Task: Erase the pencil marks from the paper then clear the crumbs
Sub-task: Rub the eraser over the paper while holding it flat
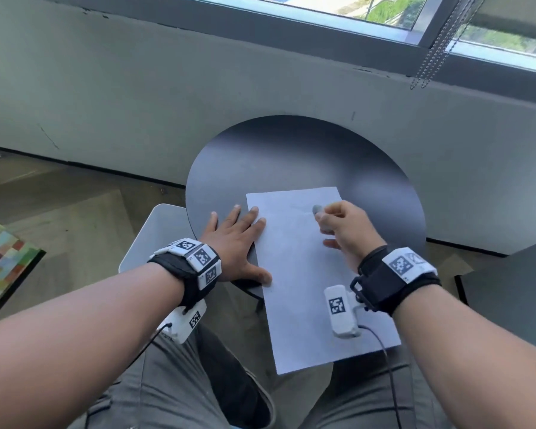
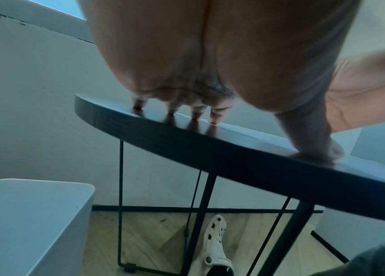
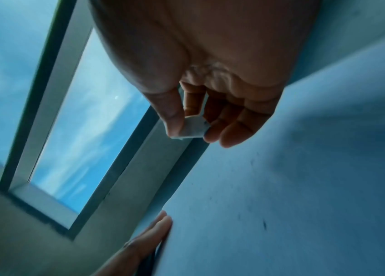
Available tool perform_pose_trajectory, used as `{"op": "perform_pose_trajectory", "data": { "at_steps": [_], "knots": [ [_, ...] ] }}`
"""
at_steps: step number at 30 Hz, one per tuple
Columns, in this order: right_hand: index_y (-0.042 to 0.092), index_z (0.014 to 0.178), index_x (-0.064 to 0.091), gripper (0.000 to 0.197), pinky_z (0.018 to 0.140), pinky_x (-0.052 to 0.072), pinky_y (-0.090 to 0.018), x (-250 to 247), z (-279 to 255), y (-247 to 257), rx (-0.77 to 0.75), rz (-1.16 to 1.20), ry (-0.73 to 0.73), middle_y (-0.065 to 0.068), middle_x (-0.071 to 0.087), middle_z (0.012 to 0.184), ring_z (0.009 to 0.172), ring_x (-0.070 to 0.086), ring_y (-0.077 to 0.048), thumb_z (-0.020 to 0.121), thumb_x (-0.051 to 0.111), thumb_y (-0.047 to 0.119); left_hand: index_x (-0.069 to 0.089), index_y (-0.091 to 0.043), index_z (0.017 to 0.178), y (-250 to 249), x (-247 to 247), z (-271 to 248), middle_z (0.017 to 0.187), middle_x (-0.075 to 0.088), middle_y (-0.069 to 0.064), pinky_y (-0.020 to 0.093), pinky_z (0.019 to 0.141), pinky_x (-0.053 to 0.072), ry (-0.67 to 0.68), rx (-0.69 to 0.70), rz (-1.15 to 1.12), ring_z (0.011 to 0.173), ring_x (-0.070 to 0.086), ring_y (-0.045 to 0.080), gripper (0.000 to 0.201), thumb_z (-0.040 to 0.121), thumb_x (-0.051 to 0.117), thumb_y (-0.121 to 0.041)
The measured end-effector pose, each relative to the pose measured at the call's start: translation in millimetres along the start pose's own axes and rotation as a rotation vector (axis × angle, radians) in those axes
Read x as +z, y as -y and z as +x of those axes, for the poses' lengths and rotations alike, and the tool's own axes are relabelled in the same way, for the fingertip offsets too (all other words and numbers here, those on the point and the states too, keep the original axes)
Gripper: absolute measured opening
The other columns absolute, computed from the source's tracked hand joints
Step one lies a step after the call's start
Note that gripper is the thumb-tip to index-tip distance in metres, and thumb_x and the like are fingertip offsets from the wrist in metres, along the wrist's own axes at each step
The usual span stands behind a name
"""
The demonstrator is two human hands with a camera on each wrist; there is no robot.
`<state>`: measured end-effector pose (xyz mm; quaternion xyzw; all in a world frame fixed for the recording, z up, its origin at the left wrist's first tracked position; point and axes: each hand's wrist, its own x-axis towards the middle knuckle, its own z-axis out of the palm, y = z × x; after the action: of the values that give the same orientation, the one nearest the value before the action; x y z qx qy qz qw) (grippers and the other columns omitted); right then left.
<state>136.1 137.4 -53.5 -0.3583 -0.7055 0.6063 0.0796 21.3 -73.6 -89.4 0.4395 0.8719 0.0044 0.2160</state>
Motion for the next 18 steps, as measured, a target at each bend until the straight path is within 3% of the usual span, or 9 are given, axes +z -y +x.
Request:
{"op": "perform_pose_trajectory", "data": {
  "at_steps": [4, 8, 11, 13, 17, 18],
  "knots": [
    [0.016, 0.087, 0.062, 0.024, 0.066, 0.049, -0.033, 4, 3, 11, -0.211, -0.488, 0.179, 0.003, 0.063, 0.085, 0.075, 0.056, -0.015, 0.086, 0.071, 0.039, 0.002, -0.034, 0.158, -3, 5, -4, 0.165, -0.016, -0.014, 0.06, 0.119, -0.008, -0.047, 0.009, -0.032, 0.151, -0.022, 0.019, 0.114, 0.069, 0.043, -0.093],
    [0.022, 0.1, 0.061, 0.02, 0.076, 0.044, -0.031, 40, 4, 13, -0.403, -0.954, 0.364, 0.003, 0.063, 0.098, 0.092, 0.058, -0.018, 0.093, 0.06, 0.041, 0.003, -0.036, 0.157, -3, 11, -4, 0.165, -0.015, -0.016, 0.059, 0.119, -0.012, -0.096, -0.003, -0.035, 0.151, -0.021, 0.017, 0.118, 0.063, 0.042, -0.096],
    [0.021, 0.105, 0.058, 0.019, 0.084, 0.045, -0.034, 49, 12, 14, -0.469, -1.035, 0.266, -0.004, 0.063, 0.108, 0.101, 0.056, -0.024, 0.095, 0.054, 0.036, 0.002, -0.037, 0.156, -2, 13, -3, 0.165, -0.015, -0.017, 0.059, 0.118, -0.013, -0.093, -0.012, -0.039, 0.151, -0.022, 0.017, 0.12, 0.061, 0.043, -0.097],
    [0.021, 0.105, 0.057, 0.018, 0.083, 0.044, -0.034, 50, 11, 10, -0.488, -1.035, 0.255, -0.006, 0.063, 0.108, 0.101, 0.056, -0.026, 0.096, 0.053, 0.035, 0.0, -0.037, 0.156, -2, 13, -2, 0.164, -0.017, -0.017, 0.059, 0.118, -0.013, -0.087, -0.014, -0.04, 0.15, -0.023, 0.017, 0.121, 0.061, 0.043, -0.098],
    [0.022, 0.109, 0.056, 0.016, 0.079, 0.043, -0.035, 52, -12, 3, -0.654, -1.125, 0.563, -0.004, 0.061, 0.105, 0.094, 0.053, -0.023, 0.096, 0.051, 0.031, -0.002, -0.037, 0.157, -2, 13, -2, 0.164, -0.018, -0.016, 0.059, 0.118, -0.013, -0.08, -0.001, -0.037, 0.15, -0.025, 0.018, 0.119, 0.064, 0.043, -0.096],
    [0.022, 0.108, 0.056, 0.016, 0.08, 0.044, -0.036, 51, -9, 6, -0.661, -1.146, 0.574, -0.005, 0.061, 0.104, 0.093, 0.053, -0.023, 0.096, 0.051, 0.032, -0.002, -0.037, 0.157, -2, 13, -2, 0.164, -0.018, -0.016, 0.06, 0.118, -0.013, -0.076, 0.001, -0.034, 0.15, -0.025, 0.018, 0.119, 0.064, 0.043, -0.096]
  ]
}}
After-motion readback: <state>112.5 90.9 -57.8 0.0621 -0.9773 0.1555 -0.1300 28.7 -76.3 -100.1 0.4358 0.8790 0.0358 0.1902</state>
